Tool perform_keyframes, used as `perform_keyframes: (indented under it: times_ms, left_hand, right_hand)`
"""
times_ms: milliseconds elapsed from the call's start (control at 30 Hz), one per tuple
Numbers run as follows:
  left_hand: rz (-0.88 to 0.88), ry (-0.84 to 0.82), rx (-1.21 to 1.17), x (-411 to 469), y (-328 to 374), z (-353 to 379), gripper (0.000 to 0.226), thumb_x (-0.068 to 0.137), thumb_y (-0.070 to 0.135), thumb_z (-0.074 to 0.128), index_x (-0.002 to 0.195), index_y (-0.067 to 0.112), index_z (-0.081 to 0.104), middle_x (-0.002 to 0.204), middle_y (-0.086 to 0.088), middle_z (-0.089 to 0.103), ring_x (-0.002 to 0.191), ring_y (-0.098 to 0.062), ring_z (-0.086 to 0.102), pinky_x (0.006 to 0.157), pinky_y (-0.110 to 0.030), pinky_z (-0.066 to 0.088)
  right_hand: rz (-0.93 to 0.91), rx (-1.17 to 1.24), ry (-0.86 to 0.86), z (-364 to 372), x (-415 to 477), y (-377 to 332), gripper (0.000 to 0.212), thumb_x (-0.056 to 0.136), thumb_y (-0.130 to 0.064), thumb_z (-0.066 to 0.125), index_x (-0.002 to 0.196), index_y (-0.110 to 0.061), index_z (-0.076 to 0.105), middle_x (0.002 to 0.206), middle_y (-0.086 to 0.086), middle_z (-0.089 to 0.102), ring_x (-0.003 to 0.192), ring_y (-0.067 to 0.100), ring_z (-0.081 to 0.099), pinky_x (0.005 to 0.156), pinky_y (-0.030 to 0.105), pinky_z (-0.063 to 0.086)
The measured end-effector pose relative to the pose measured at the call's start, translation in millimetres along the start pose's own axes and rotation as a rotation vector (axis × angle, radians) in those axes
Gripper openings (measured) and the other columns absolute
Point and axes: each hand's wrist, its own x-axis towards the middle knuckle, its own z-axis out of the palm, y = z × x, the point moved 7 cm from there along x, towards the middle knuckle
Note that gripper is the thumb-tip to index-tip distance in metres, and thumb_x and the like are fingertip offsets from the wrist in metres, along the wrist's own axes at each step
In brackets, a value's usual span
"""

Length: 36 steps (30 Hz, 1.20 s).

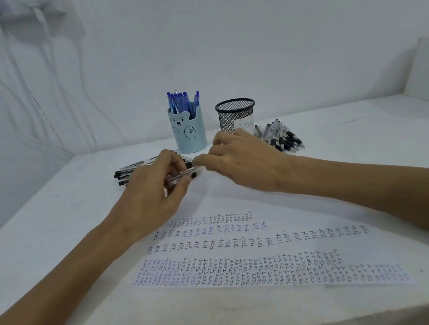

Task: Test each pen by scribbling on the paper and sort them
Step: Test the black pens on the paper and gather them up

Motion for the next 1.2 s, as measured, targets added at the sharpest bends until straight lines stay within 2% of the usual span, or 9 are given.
perform_keyframes:
  times_ms: [133, 267, 367, 433, 533, 633, 900, 1033, 1200]
  left_hand:
    - [-0.019, -0.07, -0.075, -1, 0, 2, 0.018, 0.1, 0.014, 0.063, 0.106, 0.026, 0.05, 0.089, 0.009, 0.074, 0.082, -0.017, 0.067, 0.065, -0.045, 0.054]
    - [-0.021, -0.132, -0.105, -6, 2, 8, 0.016, 0.1, 0.036, 0.061, 0.108, 0.029, 0.049, 0.101, 0.009, 0.07, 0.089, -0.023, 0.065, 0.067, -0.044, 0.051]
    - [0.021, -0.296, 0.128, -11, 0, 18, 0.049, 0.091, 0.075, 0.049, 0.126, 0.041, 0.046, 0.127, 0.022, 0.055, 0.117, -0.002, 0.053, 0.092, -0.033, 0.05]
    - [0.036, -0.453, 0.27, -15, 0, 28, 0.08, 0.082, 0.091, 0.043, 0.146, 0.044, 0.033, 0.148, 0.025, 0.037, 0.135, 0.006, 0.034, 0.112, -0.029, 0.037]
    - [0.041, -0.637, 0.3, -20, 2, 38, 0.1, 0.074, 0.097, 0.046, 0.157, 0.052, 0.012, 0.161, 0.035, 0.006, 0.147, 0.011, 0.009, 0.123, -0.025, 0.016]
    - [0.012, -0.728, 0.314, -20, -2, 36, 0.101, 0.073, 0.096, 0.049, 0.156, 0.056, 0.009, 0.159, 0.039, -0.002, 0.147, 0.012, 0.003, 0.123, -0.024, 0.011]
    - [-0.046, -0.76, 0.378, -16, -17, 10, 0.102, 0.075, 0.087, 0.059, 0.159, 0.046, 0.018, 0.16, 0.036, 0.007, 0.147, 0.008, 0.011, 0.123, -0.023, 0.015]
    - [-0.028, -0.725, 0.279, -17, -20, 10, 0.104, 0.075, 0.089, 0.058, 0.16, 0.041, 0.021, 0.161, 0.037, 0.008, 0.149, 0.013, 0.008, 0.127, -0.029, 0.015]
    - [-0.015, -0.703, 0.288, -18, -13, 23, 0.109, 0.068, 0.097, 0.052, 0.158, 0.052, 0.011, 0.163, 0.036, -0.001, 0.151, 0.009, 0.002, 0.126, -0.028, 0.01]
  right_hand:
    - [0.047, 0.028, -0.042, 1, -1, 10, 0.019, 0.095, -0.008, 0.052, 0.111, -0.01, 0.062, 0.095, 0.006, 0.065, 0.089, 0.029, 0.058, 0.066, 0.036, 0.039]
    - [0.161, 0.092, -0.075, -2, -9, 14, 0.031, 0.094, -0.041, 0.035, 0.09, -0.014, 0.05, 0.083, 0.002, 0.053, 0.08, 0.025, 0.046, 0.071, 0.04, 0.036]
    - [0.335, 0.184, -0.15, 0, -13, 30, 0.069, 0.085, -0.085, 0.033, 0.08, -0.018, 0.045, 0.078, -0.006, 0.049, 0.081, 0.02, 0.042, 0.076, 0.039, 0.035]
    - [0.388, 0.193, -0.129, -4, -13, 36, 0.08, 0.076, -0.094, 0.031, 0.073, -0.016, 0.046, 0.074, -0.005, 0.049, 0.079, 0.02, 0.042, 0.077, 0.039, 0.037]
    - [0.468, 0.318, -0.092, -4, -15, 43, 0.082, 0.078, -0.089, 0.03, 0.071, -0.01, 0.049, 0.07, 0.002, 0.054, 0.074, 0.025, 0.046, 0.072, 0.039, 0.037]
    - [0.462, 0.41, -0.05, -4, -17, 41, 0.08, 0.084, -0.084, 0.029, 0.073, -0.008, 0.05, 0.069, 0.004, 0.056, 0.069, 0.023, 0.049, 0.067, 0.038, 0.039]
    - [0.421, 0.692, 0.045, -17, -16, 26, 0.058, 0.096, -0.059, 0.054, 0.076, -0.006, 0.046, 0.074, 0.008, 0.051, 0.065, 0.02, 0.046, 0.061, 0.03, 0.037]
    - [0.555, 0.803, 0.232, -18, -21, 27, 0.047, 0.109, -0.039, 0.041, 0.078, -0.011, 0.062, 0.093, -0.002, 0.056, 0.085, 0.014, 0.058, 0.074, 0.024, 0.046]
    - [0.805, 1.226, 0.156, -6, -26, 25, 0.058, 0.106, -0.054, 0.037, 0.095, -0.013, 0.076, 0.062, 0.007, 0.064, 0.052, 0.019, 0.054, 0.049, 0.027, 0.043]
